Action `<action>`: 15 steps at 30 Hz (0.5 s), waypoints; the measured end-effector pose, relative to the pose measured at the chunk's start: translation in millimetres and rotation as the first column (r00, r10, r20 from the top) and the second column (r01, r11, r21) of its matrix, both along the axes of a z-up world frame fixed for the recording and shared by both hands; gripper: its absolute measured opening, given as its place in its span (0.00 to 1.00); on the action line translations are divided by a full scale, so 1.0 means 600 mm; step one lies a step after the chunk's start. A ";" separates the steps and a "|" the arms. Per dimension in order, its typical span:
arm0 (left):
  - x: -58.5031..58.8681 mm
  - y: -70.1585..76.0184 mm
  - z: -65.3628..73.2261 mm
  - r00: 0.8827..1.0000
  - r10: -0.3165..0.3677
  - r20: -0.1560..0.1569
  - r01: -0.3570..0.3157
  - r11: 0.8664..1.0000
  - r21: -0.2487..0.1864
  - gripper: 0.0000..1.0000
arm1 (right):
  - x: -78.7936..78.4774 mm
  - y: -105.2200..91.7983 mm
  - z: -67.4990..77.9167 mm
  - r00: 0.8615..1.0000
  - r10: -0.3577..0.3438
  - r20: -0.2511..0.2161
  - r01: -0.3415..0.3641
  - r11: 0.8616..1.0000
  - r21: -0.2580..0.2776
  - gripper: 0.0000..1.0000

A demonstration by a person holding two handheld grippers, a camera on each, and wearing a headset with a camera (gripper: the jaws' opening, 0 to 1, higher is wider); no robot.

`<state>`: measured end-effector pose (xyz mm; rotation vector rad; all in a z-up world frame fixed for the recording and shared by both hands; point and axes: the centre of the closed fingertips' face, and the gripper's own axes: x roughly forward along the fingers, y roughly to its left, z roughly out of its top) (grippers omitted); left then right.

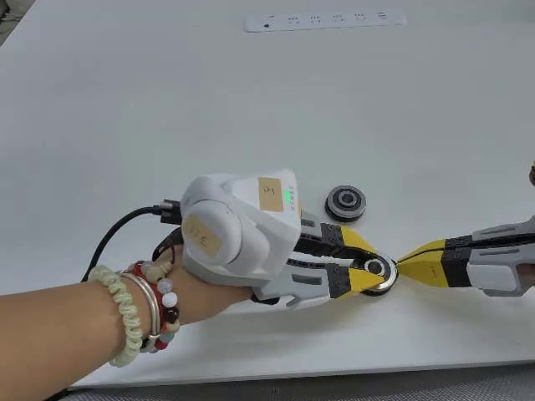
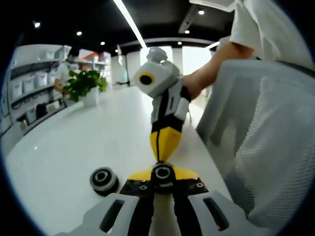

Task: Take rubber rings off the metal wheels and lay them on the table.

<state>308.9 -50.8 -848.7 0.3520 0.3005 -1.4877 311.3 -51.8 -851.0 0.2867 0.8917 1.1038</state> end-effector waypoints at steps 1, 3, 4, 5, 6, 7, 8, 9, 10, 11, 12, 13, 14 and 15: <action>0.001 -0.001 0.000 1.000 -0.001 0.001 0.001 1.000 -0.001 0.14 | -0.003 0.000 -0.001 0.999 -0.006 -0.038 0.007 1.000 0.011 0.00; 0.000 0.001 0.000 1.000 0.002 -0.003 -0.002 1.000 -0.009 0.14 | -0.002 0.001 -0.001 0.997 -0.022 -0.069 0.024 0.999 0.031 0.00; 0.000 0.002 0.000 1.000 0.002 -0.005 -0.003 1.000 -0.014 0.14 | -0.001 0.000 -0.001 0.997 -0.022 -0.077 0.024 0.999 0.027 0.00; 0.000 0.001 0.000 1.000 0.002 -0.007 -0.002 1.000 -0.016 0.14 | -0.002 0.001 0.000 0.997 -0.015 -0.070 0.017 1.000 0.022 0.00; -0.001 0.002 0.000 1.000 0.001 -0.005 -0.001 1.000 -0.018 0.14 | -0.003 0.003 0.002 0.998 -0.010 -0.068 0.012 1.000 0.022 0.00; -0.001 0.002 0.000 1.000 -0.001 -0.003 0.001 1.000 -0.018 0.14 | -0.003 0.004 0.003 0.997 -0.007 -0.071 0.008 1.000 0.020 0.00; -0.001 0.002 0.001 1.000 -0.003 0.000 0.003 1.000 -0.017 0.14 | -0.003 0.004 0.003 0.997 -0.007 -0.076 0.009 1.000 0.021 0.00; 0.000 0.002 0.001 1.000 -0.006 0.003 0.007 1.000 -0.016 0.14 | -0.004 0.006 0.005 0.995 -0.010 -0.099 0.014 0.999 0.033 0.00; -0.001 0.002 0.001 1.000 -0.013 0.010 0.013 1.000 -0.013 0.14 | -0.004 0.007 0.005 0.994 -0.012 -0.108 0.016 0.999 0.039 0.00; -0.001 0.002 0.001 1.000 -0.014 0.010 0.014 1.000 -0.013 0.14 | -0.004 0.007 0.006 0.994 -0.011 -0.113 0.016 0.999 0.043 0.00; -0.001 0.003 0.001 1.000 -0.015 0.009 0.015 1.000 -0.013 0.14 | -0.005 0.008 0.007 0.993 -0.010 -0.114 0.015 0.999 0.044 0.00; -0.002 0.003 0.001 1.000 -0.015 0.009 0.015 1.000 -0.014 0.14 | -0.005 0.008 0.007 0.993 -0.008 -0.115 0.014 0.999 0.046 0.00; -0.002 0.004 0.001 1.000 -0.014 0.011 0.014 1.000 -0.015 0.14 | -0.006 0.010 0.009 0.992 -0.008 -0.122 0.015 0.998 0.054 0.00; -0.002 0.004 0.001 1.000 -0.012 0.010 0.013 1.000 -0.016 0.14 | -0.007 0.011 0.010 0.992 -0.008 -0.124 0.016 0.998 0.058 0.00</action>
